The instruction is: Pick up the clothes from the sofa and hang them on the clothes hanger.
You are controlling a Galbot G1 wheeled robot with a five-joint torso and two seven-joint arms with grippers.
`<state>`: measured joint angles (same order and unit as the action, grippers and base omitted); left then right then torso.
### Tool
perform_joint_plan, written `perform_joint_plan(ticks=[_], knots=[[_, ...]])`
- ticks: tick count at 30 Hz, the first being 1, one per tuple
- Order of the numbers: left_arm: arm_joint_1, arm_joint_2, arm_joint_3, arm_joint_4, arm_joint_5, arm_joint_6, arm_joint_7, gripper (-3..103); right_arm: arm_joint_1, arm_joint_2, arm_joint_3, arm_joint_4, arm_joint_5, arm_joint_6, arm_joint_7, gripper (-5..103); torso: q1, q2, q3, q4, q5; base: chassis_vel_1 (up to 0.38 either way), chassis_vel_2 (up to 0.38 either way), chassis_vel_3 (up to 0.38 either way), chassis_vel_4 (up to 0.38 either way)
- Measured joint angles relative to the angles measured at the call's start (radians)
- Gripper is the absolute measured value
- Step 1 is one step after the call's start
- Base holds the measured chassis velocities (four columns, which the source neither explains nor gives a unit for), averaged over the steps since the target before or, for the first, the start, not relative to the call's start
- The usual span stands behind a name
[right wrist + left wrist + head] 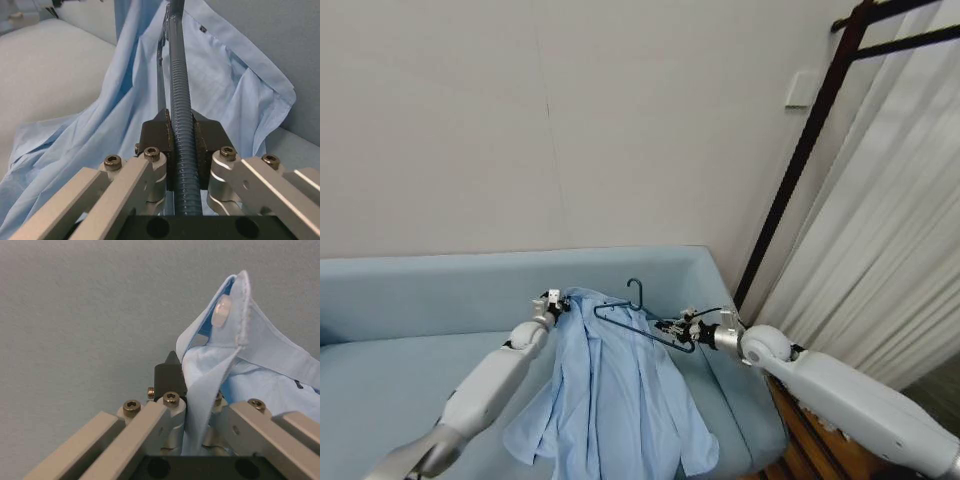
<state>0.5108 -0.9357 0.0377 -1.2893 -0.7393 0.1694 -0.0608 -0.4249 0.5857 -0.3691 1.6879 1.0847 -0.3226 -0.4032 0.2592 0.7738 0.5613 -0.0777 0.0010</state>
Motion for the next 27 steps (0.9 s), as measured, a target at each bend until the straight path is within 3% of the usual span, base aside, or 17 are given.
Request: perform_joint_plan(ticks=[5,19,27], knots=[[0.033,0.077,0.015,-0.121,-0.007,0.013,-0.013,0,0.046,0.088,-0.023,-0.091,0.003,-0.009,-0.007,8,0.0,0.0,0.0,-0.0001,0.0001,0.0,0.0,0.0,0.0],[0.061,0.083,0.037,-0.164,-0.008,0.017,-0.025,0,0.057,0.146,-0.054,-0.109,0.018,-0.037,-0.123,8,0.0,0.0,0.0,-0.0006,0.0003,0.0,0.0,0.0,0.0],[0.1,0.093,0.031,-0.226,-0.008,0.027,-0.046,0,0.09,0.264,-0.064,-0.249,-0.037,-0.015,-0.113,8,0.0,0.0,0.0,-0.0004,0.0004,0.0,0.0,0.0,0.0]])
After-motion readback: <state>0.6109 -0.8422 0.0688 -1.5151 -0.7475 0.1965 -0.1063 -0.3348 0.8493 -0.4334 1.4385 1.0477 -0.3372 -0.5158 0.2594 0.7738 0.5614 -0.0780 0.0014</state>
